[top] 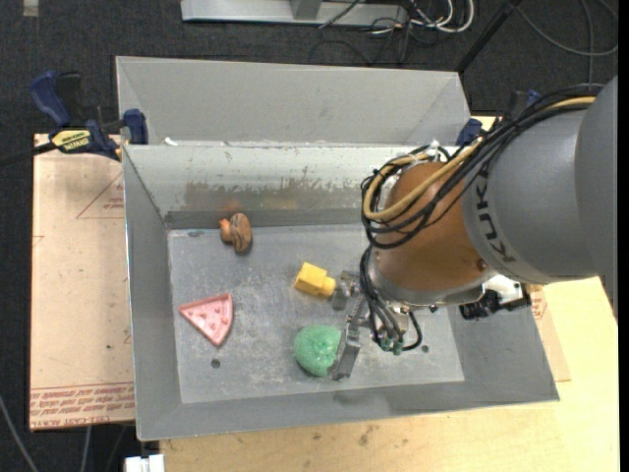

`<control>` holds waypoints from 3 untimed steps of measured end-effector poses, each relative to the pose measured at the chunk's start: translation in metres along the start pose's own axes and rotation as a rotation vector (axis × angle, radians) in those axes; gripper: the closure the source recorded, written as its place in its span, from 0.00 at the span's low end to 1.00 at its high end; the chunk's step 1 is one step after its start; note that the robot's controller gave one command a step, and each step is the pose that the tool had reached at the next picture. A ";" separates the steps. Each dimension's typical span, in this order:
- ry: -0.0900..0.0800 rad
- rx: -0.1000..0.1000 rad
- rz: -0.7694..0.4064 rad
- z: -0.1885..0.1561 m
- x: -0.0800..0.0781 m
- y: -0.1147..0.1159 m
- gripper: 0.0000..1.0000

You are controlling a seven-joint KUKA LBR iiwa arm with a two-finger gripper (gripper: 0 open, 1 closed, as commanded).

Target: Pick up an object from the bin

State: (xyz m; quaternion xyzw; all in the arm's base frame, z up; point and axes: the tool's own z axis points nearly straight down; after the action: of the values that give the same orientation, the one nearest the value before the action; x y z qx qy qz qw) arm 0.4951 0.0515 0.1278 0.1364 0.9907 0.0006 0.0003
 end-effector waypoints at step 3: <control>0.003 0.001 0.039 0.059 0.015 0.019 1.00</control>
Offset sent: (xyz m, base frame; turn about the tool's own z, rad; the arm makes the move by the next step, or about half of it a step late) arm -0.0089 0.0222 -0.0578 0.0390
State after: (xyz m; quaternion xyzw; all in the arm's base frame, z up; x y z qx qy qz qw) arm 0.4858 0.0744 0.0692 0.1555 0.9878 0.0004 -0.0011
